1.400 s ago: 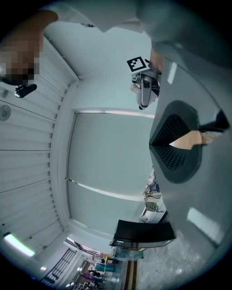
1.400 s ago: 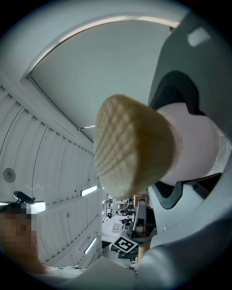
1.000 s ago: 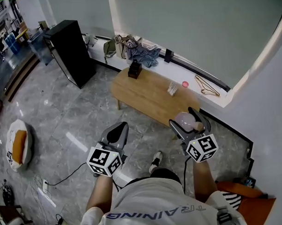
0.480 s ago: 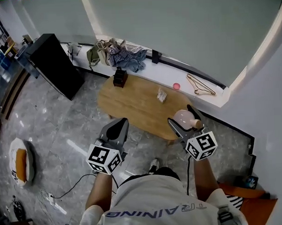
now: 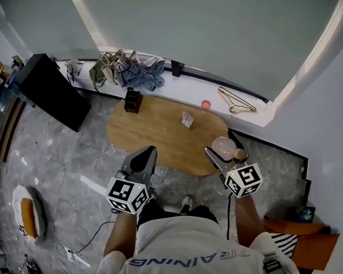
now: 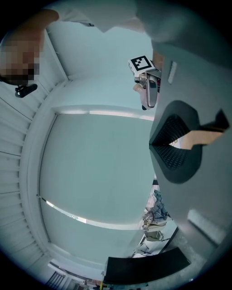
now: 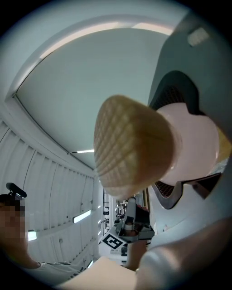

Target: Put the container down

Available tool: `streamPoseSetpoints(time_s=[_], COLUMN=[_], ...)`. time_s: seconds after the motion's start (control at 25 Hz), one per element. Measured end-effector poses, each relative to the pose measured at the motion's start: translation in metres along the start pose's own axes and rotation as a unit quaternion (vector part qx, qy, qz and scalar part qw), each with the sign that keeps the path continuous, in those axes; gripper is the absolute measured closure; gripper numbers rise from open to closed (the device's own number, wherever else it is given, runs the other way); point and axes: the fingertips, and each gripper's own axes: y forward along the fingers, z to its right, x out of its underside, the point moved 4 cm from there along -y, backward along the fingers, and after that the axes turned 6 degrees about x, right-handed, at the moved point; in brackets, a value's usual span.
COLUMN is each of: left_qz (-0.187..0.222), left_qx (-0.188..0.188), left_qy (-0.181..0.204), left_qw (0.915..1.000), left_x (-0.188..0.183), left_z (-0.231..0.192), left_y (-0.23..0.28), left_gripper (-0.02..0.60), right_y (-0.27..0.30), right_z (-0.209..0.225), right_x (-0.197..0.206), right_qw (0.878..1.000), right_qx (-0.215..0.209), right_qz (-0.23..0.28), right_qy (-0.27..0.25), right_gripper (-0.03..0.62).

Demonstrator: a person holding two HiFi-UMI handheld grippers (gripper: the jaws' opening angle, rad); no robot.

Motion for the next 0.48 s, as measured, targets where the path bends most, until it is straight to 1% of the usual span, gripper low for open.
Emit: streamPoseSetpoints(time_s=[0.24, 0.32, 0.48], left_qz=[-0.009, -0.014, -0.023], left_qx=[0.067, 0.09, 0.122], left_qy=[-0.01, -0.008, -0.002], left_qw=[0.9976, 0.9958, 0.9922], left_x=[0.001, 0.001, -0.005], left_z=[-0.033, -0.05, -0.096], left_y=[0.037, 0.048, 0.065], left_gripper=[0.58, 0.58, 0.58], right_y=[0.015, 0.023, 0.05], right_z=[0.011, 0.01, 0.001], right_x=[0.002, 0.0, -0.003], right_qw=[0.997, 0.995, 0.989], right_qx=[0.073, 0.102, 0.149], right_qz=[-0.013, -0.016, -0.018], right_qy=[-0.001, 0.001, 0.002], right_gripper=[0.164, 0.164, 0.164])
